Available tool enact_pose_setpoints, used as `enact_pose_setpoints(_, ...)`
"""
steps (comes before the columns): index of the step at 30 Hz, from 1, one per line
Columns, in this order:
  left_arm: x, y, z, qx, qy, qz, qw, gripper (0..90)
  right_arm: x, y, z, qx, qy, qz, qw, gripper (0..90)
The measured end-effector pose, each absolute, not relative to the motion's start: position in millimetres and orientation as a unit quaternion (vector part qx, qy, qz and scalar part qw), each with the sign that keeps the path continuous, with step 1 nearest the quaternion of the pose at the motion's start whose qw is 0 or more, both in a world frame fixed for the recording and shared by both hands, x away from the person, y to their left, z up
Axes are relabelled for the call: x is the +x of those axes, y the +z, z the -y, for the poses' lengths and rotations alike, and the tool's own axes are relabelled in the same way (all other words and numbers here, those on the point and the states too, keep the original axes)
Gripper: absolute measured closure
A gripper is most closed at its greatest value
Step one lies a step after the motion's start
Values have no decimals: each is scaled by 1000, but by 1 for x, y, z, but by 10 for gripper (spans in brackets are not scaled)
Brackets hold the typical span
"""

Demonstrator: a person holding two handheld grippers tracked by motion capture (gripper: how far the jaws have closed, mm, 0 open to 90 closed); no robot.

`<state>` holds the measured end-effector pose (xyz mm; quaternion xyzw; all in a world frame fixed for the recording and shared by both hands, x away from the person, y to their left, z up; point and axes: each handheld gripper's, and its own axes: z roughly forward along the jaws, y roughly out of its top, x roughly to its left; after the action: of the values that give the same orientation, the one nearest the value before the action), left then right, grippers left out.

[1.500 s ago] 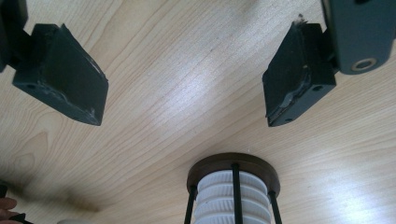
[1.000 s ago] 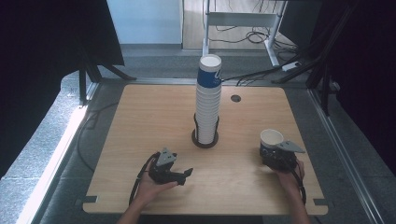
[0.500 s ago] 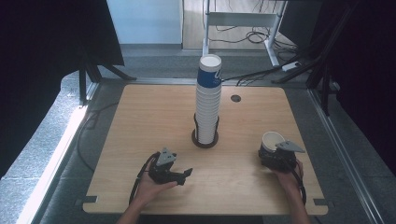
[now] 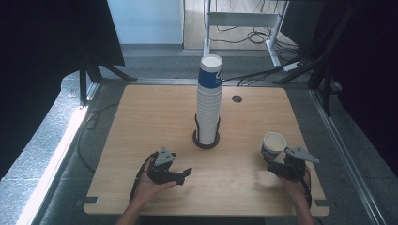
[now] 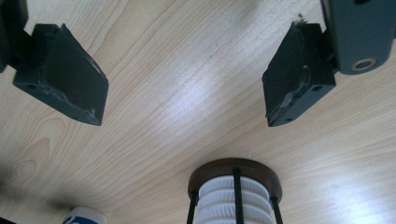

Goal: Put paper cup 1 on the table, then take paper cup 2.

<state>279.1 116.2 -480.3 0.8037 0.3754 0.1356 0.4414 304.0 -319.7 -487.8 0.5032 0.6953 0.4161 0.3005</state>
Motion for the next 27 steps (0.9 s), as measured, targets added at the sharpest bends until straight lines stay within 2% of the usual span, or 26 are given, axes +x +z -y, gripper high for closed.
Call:
enact_pose_setpoints(8, 279, -475, -118, 795, 148, -372, 456, 145, 283, -463, 317, 473, 453, -685, 318, 135)
enact_pose_setpoints(14, 280, -464, -117, 780, 157, -361, 486, 144, 273, -447, 298, 426, 489, -699, 302, 159)
enact_pose_setpoints(21, 297, -446, -102, 774, 174, -343, 503, 124, 269, -447, 277, 396, 505, -716, 274, 177)
enact_pose_setpoints(27, 322, -429, -88, 774, 177, -336, 507, 118, 272, -451, 265, 386, 505, -724, 270, 189)
